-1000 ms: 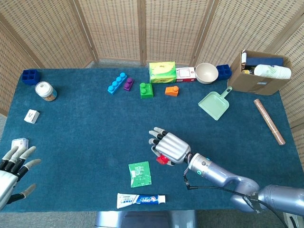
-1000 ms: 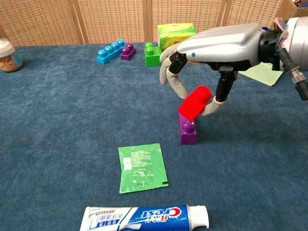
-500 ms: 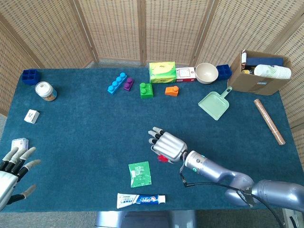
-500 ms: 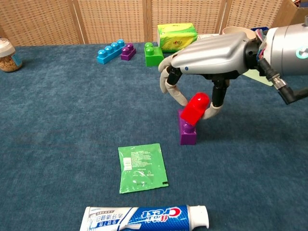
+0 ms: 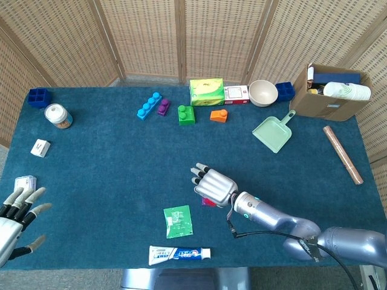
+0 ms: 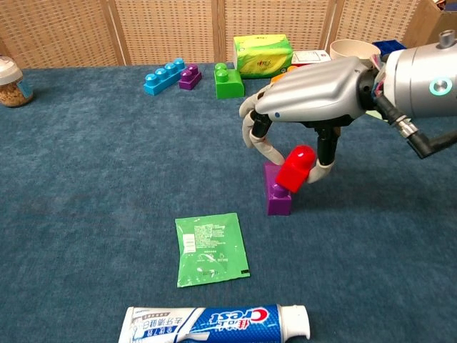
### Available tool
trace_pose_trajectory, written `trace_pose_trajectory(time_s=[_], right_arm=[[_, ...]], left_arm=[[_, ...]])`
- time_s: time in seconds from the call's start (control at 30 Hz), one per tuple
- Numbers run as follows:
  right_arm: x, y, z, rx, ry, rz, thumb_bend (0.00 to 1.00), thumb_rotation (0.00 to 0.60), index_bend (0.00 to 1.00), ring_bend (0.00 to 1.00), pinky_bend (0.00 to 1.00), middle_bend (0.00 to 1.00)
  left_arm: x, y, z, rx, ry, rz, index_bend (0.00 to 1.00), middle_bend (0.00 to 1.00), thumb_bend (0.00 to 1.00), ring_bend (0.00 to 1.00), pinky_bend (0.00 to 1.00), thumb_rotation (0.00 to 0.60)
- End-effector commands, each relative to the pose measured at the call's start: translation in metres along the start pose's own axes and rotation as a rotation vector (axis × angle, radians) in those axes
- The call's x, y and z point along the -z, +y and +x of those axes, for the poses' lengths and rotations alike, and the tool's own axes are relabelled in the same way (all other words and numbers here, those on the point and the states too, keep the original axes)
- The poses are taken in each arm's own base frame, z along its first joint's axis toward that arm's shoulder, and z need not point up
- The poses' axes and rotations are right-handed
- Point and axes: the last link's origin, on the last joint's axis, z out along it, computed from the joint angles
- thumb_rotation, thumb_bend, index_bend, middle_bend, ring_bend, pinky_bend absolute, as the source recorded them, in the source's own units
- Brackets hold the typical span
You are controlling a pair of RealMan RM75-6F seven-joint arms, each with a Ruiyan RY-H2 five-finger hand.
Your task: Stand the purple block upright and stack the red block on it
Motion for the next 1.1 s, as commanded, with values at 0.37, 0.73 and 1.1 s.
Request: trace_pose_trajectory(time_s=[0.37, 0.73, 1.1], right_arm=[[-0.01, -0.005, -0.001, 0.021, -0.024, 0.006, 0.15, 0.6, 0.65, 0.09, 0.12, 0.28], [-0.017, -0.008, 0.001, 0.04, -0.039, 0.01, 0.15, 0.6, 0.65, 0.09, 0.12, 0.28], [-0.02, -0.01, 0.0, 0.057, -0.064, 0.016, 0.15, 0.6, 0.65, 0.09, 0.12, 0.28]], left_arm=[[0.002, -0.004, -0.002, 0.007, -0.004, 0.013, 0.23, 0.03, 0.29, 0.0, 0.0, 0.6], [0.003, -0.008, -0.004, 0.012, -0.006, 0.018, 0.23, 0.03, 0.29, 0.0, 0.0, 0.6], [0.005, -0.01, -0.005, 0.014, -0.006, 0.028, 0.23, 0.02, 0.29, 0.0, 0.0, 0.6]])
